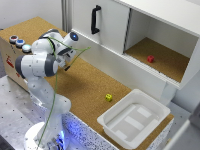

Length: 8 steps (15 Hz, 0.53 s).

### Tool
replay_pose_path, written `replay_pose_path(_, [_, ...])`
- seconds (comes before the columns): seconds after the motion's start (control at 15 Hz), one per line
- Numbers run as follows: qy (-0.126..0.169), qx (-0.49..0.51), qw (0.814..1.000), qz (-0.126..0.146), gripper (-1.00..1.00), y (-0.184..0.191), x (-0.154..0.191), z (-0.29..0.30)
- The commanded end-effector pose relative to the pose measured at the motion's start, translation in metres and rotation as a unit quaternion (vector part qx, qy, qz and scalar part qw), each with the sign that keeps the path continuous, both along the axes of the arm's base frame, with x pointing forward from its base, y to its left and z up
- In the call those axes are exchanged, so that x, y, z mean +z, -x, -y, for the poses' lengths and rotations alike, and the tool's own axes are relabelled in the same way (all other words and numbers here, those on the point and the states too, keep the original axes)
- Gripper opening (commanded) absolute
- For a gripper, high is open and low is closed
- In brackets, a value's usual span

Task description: Pull the handle of the drawer

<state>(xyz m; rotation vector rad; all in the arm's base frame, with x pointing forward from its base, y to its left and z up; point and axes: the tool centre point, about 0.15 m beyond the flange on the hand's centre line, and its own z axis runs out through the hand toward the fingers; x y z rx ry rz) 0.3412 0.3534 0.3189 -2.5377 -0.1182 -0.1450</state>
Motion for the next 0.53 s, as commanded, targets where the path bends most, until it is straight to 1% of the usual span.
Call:
replay_pose_path(0.0, [-0.057,-0.052,0.996,0.039,1.0,0.011,-0.013,-0.004])
replay_pose_path(0.2, [-0.056,-0.057,0.996,0.031,1.0,0.011,-0.019,-0.001])
replay_pose_path(0.4, [-0.051,-0.049,0.997,0.036,1.0,0.014,-0.023,-0.004])
replay_pose_path(0.47, [-0.055,-0.046,0.997,0.031,-1.0,0.014,-0.026,-0.005])
